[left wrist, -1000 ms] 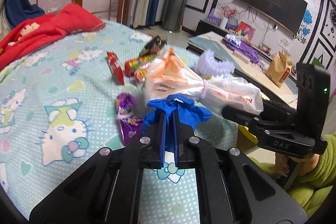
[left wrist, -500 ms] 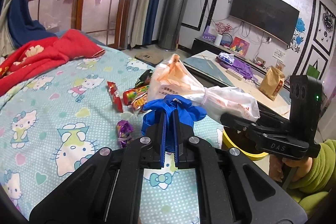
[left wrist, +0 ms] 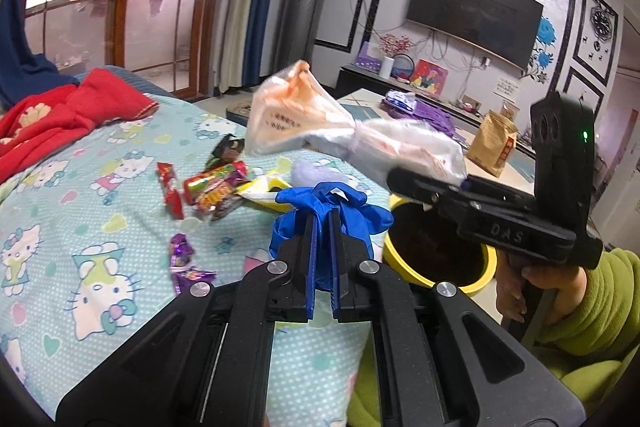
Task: Collect trash
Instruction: 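Carry the blue glove and white plastic bag over the yellow bin with both grippers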
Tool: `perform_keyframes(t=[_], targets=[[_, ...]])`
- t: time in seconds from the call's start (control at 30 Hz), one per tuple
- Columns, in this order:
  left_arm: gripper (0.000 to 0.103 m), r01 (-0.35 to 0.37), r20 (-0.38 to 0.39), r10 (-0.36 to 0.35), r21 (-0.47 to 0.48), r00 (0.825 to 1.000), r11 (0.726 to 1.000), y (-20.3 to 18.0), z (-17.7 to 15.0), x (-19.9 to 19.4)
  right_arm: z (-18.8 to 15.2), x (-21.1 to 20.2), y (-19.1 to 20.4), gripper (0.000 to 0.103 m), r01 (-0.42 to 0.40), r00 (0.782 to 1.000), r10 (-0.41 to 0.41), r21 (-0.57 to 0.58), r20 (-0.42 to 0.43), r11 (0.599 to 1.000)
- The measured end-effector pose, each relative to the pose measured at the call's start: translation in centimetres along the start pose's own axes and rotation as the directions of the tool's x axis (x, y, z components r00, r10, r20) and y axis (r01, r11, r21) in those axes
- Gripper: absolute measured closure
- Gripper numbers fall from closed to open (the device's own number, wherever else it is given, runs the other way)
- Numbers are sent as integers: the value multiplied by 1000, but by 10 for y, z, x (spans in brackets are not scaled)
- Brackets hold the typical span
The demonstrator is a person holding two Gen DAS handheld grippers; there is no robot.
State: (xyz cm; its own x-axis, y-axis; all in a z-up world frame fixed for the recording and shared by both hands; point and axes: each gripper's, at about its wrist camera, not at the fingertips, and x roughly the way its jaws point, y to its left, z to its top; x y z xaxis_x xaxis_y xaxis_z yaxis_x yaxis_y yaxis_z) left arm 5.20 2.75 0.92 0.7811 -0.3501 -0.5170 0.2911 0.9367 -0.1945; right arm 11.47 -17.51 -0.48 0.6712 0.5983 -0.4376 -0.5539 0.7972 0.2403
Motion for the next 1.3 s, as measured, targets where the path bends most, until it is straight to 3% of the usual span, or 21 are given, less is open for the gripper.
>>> perform_keyframes(t=[0.6, 1.3], targets=[[101, 88, -25, -87, 44, 996, 995, -34, -2, 35, -1, -25, -52, 55, 121, 991, -124, 73, 43, 990], [101, 213, -61, -207, 129, 976, 968, -90, 2, 78, -22, -71, -131, 55, 318, 941, -336, 240, 36, 917]])
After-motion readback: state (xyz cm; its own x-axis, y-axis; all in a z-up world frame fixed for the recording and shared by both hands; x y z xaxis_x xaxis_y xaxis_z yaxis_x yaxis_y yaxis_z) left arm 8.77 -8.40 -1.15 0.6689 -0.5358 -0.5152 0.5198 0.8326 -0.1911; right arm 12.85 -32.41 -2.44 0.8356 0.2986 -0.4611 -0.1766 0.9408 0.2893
